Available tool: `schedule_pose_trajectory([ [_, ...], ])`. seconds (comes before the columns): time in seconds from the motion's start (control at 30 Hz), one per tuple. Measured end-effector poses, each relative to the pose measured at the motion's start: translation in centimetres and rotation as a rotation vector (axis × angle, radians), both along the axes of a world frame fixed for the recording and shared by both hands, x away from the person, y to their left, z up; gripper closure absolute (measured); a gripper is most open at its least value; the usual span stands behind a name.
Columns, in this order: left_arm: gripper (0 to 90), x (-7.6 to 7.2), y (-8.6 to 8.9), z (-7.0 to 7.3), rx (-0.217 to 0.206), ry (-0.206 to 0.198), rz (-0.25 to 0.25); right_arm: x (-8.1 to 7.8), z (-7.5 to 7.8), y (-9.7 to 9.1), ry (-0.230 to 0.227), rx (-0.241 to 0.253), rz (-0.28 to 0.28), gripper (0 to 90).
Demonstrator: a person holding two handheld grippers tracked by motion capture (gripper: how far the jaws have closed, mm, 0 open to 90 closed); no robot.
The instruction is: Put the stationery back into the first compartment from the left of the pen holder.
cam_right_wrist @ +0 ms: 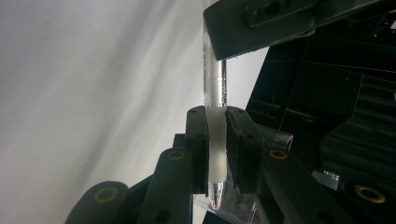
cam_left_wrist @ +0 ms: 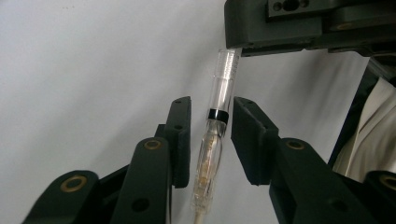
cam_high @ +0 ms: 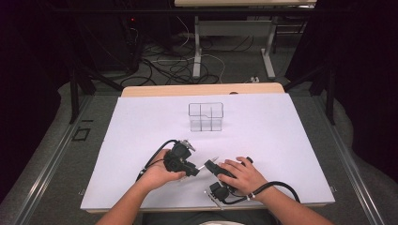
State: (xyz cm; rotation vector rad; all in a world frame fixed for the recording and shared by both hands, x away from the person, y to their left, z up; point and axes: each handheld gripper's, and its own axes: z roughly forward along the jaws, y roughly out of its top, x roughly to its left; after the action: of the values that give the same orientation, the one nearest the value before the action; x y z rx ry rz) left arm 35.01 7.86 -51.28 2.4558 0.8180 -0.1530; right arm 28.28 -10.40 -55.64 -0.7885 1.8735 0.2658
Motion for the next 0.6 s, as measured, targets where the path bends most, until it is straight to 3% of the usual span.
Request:
schedule_pose_trajectory([
  [0.23, 72.8, 0.0, -1.0, -0.1, 0.015, 0.010, -0.037, -0.3, 0.1, 0.2, 0.005, -0.007, 0.015, 79.6],
  [0.37, 75.9, -0.1, -1.3, -0.3, 0.047, -0.005, -0.064, -0.4, -0.1, 0.3, 0.014, -0.011, 0.025, 79.6],
  [0.6, 78.7, -0.1, -1.5, -0.3, 0.057, -0.015, -0.082, -0.4, -0.2, 0.4, 0.019, -0.016, 0.028, 79.5],
])
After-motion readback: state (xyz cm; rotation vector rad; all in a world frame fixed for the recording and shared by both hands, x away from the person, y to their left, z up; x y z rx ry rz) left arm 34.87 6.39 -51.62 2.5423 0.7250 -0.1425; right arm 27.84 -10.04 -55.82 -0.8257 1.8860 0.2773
